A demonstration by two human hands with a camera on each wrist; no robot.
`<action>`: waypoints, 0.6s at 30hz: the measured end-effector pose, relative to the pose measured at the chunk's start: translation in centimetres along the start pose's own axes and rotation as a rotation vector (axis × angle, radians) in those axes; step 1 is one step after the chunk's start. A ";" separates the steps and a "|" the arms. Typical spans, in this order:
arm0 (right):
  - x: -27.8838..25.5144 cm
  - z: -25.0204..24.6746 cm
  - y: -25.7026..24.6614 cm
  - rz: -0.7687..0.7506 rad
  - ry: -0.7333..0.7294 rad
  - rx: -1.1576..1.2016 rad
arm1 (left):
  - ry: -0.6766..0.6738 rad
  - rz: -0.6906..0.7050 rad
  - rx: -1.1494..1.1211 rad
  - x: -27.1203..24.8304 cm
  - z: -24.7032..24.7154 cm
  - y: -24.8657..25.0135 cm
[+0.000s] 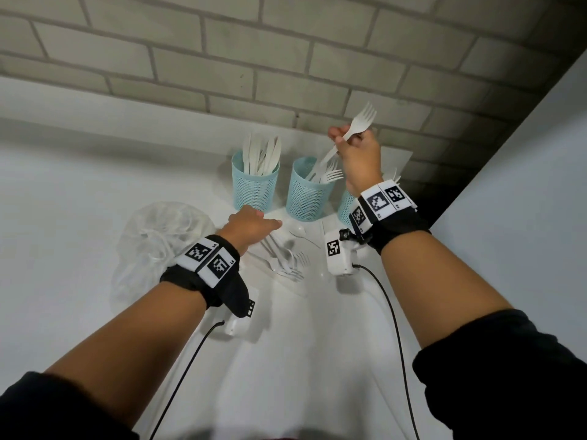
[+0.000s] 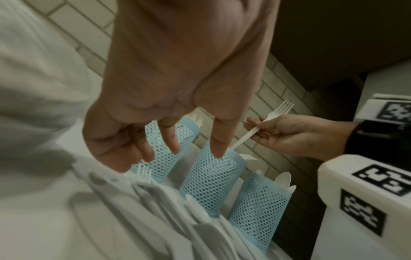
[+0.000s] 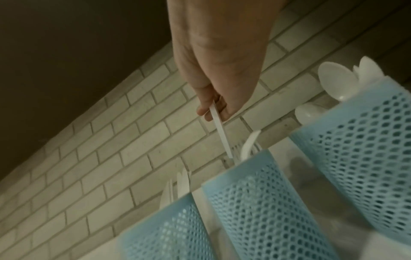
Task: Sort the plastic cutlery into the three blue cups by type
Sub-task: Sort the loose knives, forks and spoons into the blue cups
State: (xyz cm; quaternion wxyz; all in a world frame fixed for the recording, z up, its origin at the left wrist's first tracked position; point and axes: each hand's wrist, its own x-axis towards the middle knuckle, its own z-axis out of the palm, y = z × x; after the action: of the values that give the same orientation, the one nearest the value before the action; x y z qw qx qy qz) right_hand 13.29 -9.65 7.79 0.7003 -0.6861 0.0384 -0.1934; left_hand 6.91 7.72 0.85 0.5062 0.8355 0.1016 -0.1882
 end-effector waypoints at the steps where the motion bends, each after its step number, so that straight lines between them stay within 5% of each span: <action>1: 0.2 0.3 0.6 0.018 0.005 -0.044 | 0.005 -0.011 0.024 -0.1 -0.1 -0.1; 6: 0.9 0.5 2.4 0.070 -0.026 -0.260 | 0.021 -0.035 0.312 -0.2 -0.5 -1.1; 12: -0.6 -1.1 -1.3 -0.158 -0.034 -0.281 | 0.003 -0.033 0.438 -1.0 -0.8 -1.1; 15: -2.2 -2.8 -3.8 0.038 -0.360 -0.286 | -0.046 -0.052 0.379 -1.9 -0.4 -1.1; 18: -3.5 -4.5 -4.8 0.379 -0.768 -0.676 | -0.071 -0.103 0.355 -2.5 0.2 -1.1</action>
State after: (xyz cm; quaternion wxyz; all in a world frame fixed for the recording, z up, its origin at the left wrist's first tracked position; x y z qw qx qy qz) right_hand 7.55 -12.70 11.44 0.4271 -0.8753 -0.0372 0.2238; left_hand 4.23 8.11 0.94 0.3436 0.8983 0.0915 -0.2581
